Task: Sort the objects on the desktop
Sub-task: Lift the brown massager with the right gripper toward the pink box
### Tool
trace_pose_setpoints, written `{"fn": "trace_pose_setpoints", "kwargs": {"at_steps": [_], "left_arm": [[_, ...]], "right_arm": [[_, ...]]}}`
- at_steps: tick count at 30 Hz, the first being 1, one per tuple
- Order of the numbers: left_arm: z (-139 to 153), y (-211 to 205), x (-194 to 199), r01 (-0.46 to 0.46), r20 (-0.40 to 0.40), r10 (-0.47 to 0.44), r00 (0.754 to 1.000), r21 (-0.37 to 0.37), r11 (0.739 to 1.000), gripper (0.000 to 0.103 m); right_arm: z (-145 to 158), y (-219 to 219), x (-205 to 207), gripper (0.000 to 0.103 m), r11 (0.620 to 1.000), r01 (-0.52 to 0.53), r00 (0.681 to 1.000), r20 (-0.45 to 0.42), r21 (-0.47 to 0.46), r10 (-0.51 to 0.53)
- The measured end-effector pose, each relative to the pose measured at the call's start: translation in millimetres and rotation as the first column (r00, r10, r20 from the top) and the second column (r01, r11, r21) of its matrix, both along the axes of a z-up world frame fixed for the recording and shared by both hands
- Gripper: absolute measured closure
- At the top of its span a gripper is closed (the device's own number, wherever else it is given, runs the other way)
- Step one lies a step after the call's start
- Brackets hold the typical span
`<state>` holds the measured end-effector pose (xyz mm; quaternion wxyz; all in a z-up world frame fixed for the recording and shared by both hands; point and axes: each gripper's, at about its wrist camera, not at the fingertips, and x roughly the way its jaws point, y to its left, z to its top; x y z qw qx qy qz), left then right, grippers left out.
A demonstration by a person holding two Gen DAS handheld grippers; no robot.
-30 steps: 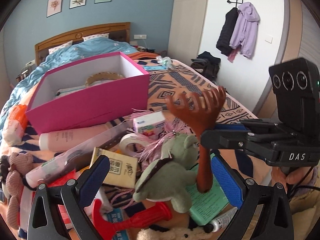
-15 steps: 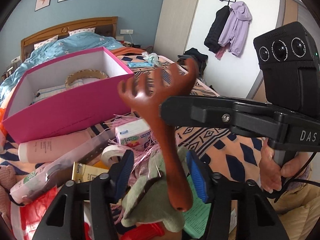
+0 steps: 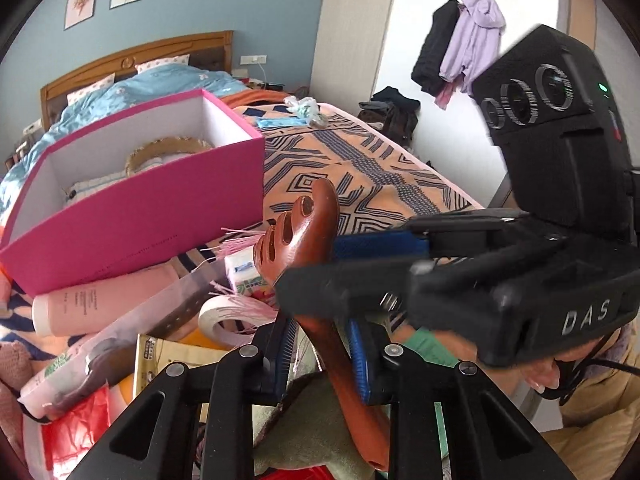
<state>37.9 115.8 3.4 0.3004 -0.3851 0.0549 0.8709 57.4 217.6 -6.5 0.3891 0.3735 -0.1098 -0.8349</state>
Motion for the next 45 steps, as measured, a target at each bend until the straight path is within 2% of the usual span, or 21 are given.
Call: {"fn": "trace_pose_setpoints", "kwargs": {"at_steps": [2, 5, 6, 8, 15, 21, 28, 33, 35, 45], "left_arm": [[0, 1, -1, 0.000, -0.001, 0.000, 1.000, -0.004, 1.000, 0.078], [-1, 0, -2, -0.006, 0.006, 0.006, 1.000, -0.008, 1.000, 0.078], [-1, -1, -4, -0.008, 0.011, 0.008, 1.000, -0.006, 1.000, 0.077], [-3, -3, -6, -0.008, 0.019, 0.008, 1.000, 0.002, 1.000, 0.075], [10, -13, -6, 0.018, 0.045, -0.021, 0.999, 0.062, 0.998, 0.073], [33, -25, -16, 0.013, 0.016, -0.015, 1.000, 0.097, 0.995, 0.073], [50, -27, -40, -0.010, -0.015, 0.011, 1.000, 0.079, 0.997, 0.074], [49, -28, -58, -0.025, -0.006, 0.026, 1.000, 0.073, 0.997, 0.075], [49, -29, -65, -0.036, -0.006, 0.037, 0.999, 0.066, 0.997, 0.079], [54, -38, -99, -0.070, 0.016, 0.069, 0.997, 0.049, 0.996, 0.080]], "right_arm": [[-4, -2, -3, 0.062, 1.000, -0.014, 0.999, 0.031, -0.002, 0.014], [-10, -6, -7, 0.062, 1.000, -0.024, 0.999, 0.048, 0.003, 0.023], [-11, -7, -8, 0.066, 1.000, -0.020, 0.999, 0.046, 0.010, 0.019], [-11, -8, -10, 0.082, 1.000, -0.028, 0.999, 0.042, -0.003, 0.028], [9, -9, -9, 0.087, 0.998, -0.045, 0.999, -0.019, -0.053, 0.045], [38, -10, -20, 0.088, 0.995, -0.053, 0.995, -0.089, -0.081, 0.046], [59, -14, -40, 0.088, 0.992, -0.073, 0.989, -0.134, -0.103, 0.059], [62, -18, -54, 0.088, 0.990, -0.086, 0.988, -0.139, -0.113, 0.070], [62, -18, -63, 0.088, 0.988, -0.088, 0.988, -0.134, -0.125, 0.071], [72, -17, -93, 0.088, 0.985, -0.076, 0.988, -0.143, -0.155, 0.053]]}}
